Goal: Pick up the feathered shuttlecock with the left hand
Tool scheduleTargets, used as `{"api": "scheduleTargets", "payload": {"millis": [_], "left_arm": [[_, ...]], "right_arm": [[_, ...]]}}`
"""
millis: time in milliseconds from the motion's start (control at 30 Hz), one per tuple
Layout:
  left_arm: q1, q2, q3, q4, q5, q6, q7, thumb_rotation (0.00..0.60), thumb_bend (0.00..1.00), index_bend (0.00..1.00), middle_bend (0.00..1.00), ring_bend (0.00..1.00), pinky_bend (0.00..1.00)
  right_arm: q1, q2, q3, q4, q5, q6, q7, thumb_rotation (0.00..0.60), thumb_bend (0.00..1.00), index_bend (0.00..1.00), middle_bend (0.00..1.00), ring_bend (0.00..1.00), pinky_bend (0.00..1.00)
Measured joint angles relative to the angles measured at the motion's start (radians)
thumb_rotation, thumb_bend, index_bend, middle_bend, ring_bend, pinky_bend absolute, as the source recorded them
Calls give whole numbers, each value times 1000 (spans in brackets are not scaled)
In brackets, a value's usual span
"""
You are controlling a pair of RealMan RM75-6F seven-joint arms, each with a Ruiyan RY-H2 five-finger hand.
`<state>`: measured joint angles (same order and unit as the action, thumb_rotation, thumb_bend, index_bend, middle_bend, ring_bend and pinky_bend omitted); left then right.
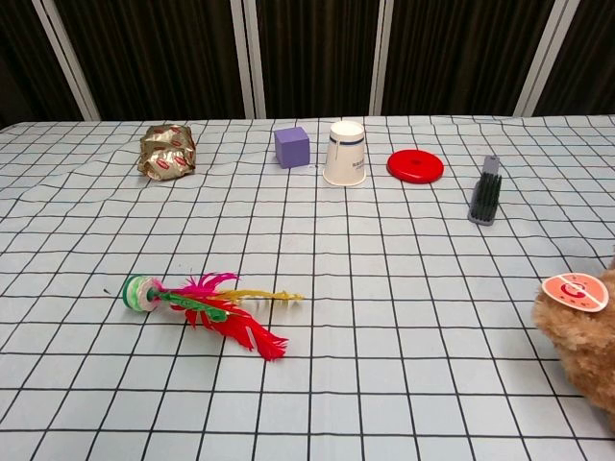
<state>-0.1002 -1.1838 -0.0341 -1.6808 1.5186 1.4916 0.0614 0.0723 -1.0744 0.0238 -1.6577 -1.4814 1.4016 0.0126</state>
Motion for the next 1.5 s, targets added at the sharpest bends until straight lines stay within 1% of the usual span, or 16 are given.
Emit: {"api": "scheduleTargets", "payload": {"millis": [367,400,500,533,667,733,867,933,1100,1267,1367,1500], "left_arm": [[-6,9,11,-5,12,-15,11,600,25,0,0,0,0],[-10,12,13,-8,17,-22,12,600,32,0,0,0,0],[-37,28,19,-25,39,-66,26,600,99,3,0,0,0],[-52,34,20,-36,52,-88,38,600,130,28,0,0,0],[-97,32,17,-76,73,-138,109,600,264,233,0,0,0],[-119,17,13,-98,76,-165,146,600,304,294,0,0,0],[-163,-44,3,-124,74,-222,224,600,356,397,0,0,0],[-181,-73,-1,-128,67,-250,258,600,365,414,0,0,0],[-223,-155,-9,-122,35,-321,332,600,373,436,0,0,0],[-269,-269,-22,-93,-22,-381,441,600,380,454,2,0,0],[-292,-331,-29,-64,-49,-402,499,600,389,460,7,0,0],[-318,-400,-41,-22,-90,-418,546,600,394,465,13,0,0]], "right_arm": [[-3,3,0,-6,1,5,3,600,341,0,0,0,0],[-3,3,0,-6,0,5,4,600,341,0,0,0,0],[-1,2,0,-8,3,0,4,600,342,0,0,0,0],[-2,2,1,-9,3,1,5,600,341,0,0,0,0],[-1,2,1,-12,4,0,7,600,341,0,0,0,0],[0,2,1,-11,5,-2,8,600,341,0,0,0,0],[-1,4,2,-11,7,-1,11,600,342,0,0,0,0],[-2,5,3,-11,8,1,15,600,342,0,0,0,0],[-5,8,6,-10,17,2,29,600,341,0,0,0,0],[-7,12,8,-10,21,3,39,600,342,0,0,0,0],[-8,13,8,-10,22,3,43,600,342,0,0,0,0],[-9,15,8,-11,23,3,49,600,342,0,0,0,0]]}}
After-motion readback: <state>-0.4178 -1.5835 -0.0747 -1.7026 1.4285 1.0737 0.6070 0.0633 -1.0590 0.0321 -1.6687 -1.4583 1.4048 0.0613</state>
